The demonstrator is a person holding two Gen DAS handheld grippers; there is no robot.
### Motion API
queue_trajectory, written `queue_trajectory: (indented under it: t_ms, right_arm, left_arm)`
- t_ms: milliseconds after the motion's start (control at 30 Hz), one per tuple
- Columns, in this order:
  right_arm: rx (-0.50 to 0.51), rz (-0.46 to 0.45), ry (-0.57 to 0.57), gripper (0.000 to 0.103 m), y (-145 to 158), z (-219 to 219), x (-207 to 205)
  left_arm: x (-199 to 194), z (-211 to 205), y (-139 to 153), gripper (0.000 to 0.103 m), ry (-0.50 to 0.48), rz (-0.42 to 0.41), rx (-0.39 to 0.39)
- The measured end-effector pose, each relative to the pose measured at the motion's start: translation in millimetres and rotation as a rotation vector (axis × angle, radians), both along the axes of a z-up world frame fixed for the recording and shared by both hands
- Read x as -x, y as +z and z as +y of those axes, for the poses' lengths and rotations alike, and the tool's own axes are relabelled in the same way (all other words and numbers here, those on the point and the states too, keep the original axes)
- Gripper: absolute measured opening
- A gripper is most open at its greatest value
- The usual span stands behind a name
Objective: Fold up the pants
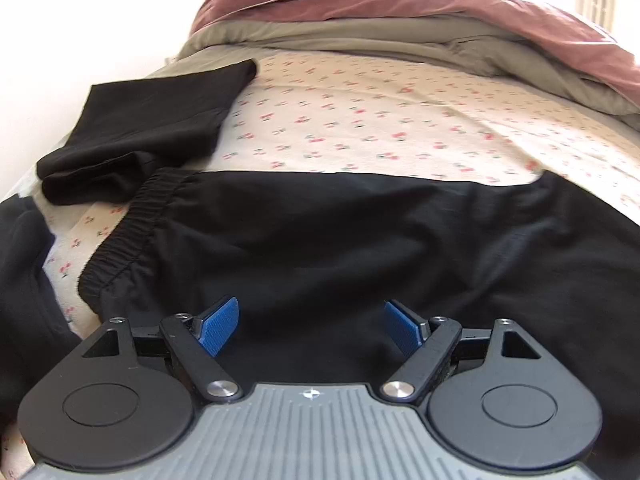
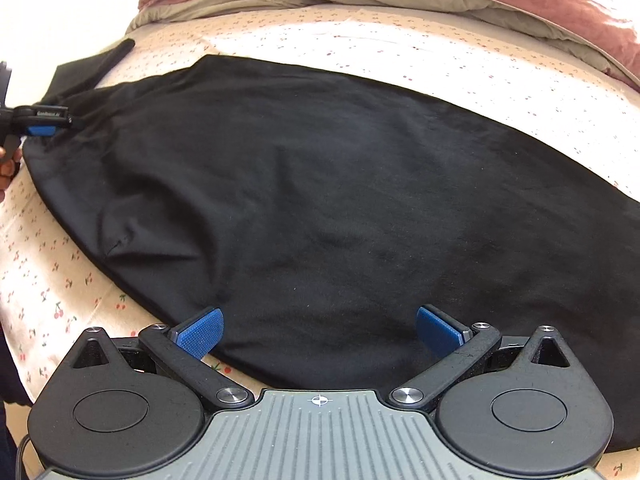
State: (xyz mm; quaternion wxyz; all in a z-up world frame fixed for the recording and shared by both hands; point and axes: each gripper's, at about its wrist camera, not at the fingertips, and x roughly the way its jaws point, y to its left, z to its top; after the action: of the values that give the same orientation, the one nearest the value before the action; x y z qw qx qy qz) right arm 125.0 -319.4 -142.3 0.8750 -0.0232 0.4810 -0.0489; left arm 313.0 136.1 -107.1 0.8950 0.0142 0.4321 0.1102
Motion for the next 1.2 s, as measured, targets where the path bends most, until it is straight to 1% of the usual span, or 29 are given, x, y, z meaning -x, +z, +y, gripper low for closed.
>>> queue_trajectory:
  t_ms: [33,100,133,200,233,267,333,400,433,467,567,633,700,733,800,867,900,933,967,1000,1033,1133,1200]
  right_arm:
    - [0.005,0.009,-0.016,0.103,-2,-3,-1]
    - [0.026,0.032,-0.033,0.103,-7,-7,-3]
    - [0.048,0.036,-0.029,0.103,-9,-8,-1]
    - [0.081,0.042,-0.018,0.103,-11,-8,4]
    - [0.085,0.043,-0.018,0.103,-12,-10,7]
    - [0.089,0.045,-0.019,0.103,-11,-12,9]
    - [0.098,0.042,-0.039,0.103,-8,-22,17]
    - [0.104,0.02,-0.098,0.103,1,-37,27]
    - [0.096,-0.017,-0.146,0.103,10,-48,36]
    - [0.072,-0.064,-0.203,0.103,20,-61,47]
    - [-0.068,-0.207,-0.418,0.103,44,-106,83]
    - [-0.162,-0.259,-0.567,0.102,47,-134,108]
    - [-0.238,-0.277,-0.693,0.101,41,-154,129]
    - [-0.274,-0.289,-0.737,0.097,38,-160,139]
    - [-0.341,-0.309,-0.785,0.09,33,-168,153]
    - [-0.398,-0.321,-0.801,0.085,27,-171,163]
    - [-0.407,-0.331,-0.808,0.083,26,-171,168]
    - [-0.412,-0.342,-0.828,0.078,23,-172,171]
    - [-0.431,-0.353,-0.865,0.075,20,-178,173]
    - [-0.463,-0.379,-0.903,0.071,18,-184,172]
    - [-0.486,-0.413,-0.926,0.071,16,-188,173]
    - [-0.474,-0.432,-0.953,0.071,16,-188,168]
    - [-0.419,-0.414,-0.947,0.072,17,-181,162]
  left_arm:
    - [-7,11,-5,0.086,0.031,0.012,-0.027]
    - [-14,33,-9,0.091,0.074,0.008,-0.066]
    - [-16,42,-9,0.091,0.086,0.0,-0.062]
    - [-16,54,-7,0.091,0.093,0.005,-0.017]
    - [-16,54,-6,0.091,0.097,0.007,-0.012]
    - [-16,52,-4,0.09,0.098,0.008,-0.023]
    - [-17,44,-4,0.09,0.091,-0.001,-0.087]
    - [-18,36,-4,0.089,0.08,-0.008,-0.123]
    - [-17,31,-4,0.089,0.064,-0.013,-0.122]
    - [-17,25,-2,0.088,0.044,-0.017,-0.111]
    - [-11,-3,6,0.088,-0.052,-0.044,-0.069]
    - [-5,-26,13,0.088,-0.118,-0.075,-0.071]
    - [3,-49,16,0.089,-0.196,-0.092,-0.063]
    - [8,-63,17,0.089,-0.24,-0.096,-0.053]
    - [17,-88,14,0.089,-0.312,-0.097,-0.046]
    - [26,-114,7,0.089,-0.382,-0.089,-0.068]
    - [31,-125,4,0.089,-0.413,-0.09,-0.082]
    - [38,-139,1,0.089,-0.454,-0.102,-0.097]
    - [44,-149,1,0.088,-0.486,-0.115,-0.106]
    - [50,-161,0,0.088,-0.522,-0.13,-0.113]
    - [55,-169,0,0.088,-0.547,-0.137,-0.114]
    - [62,-186,-2,0.088,-0.575,-0.13,-0.088]
    - [66,-195,-6,0.088,-0.607,-0.104,-0.07]
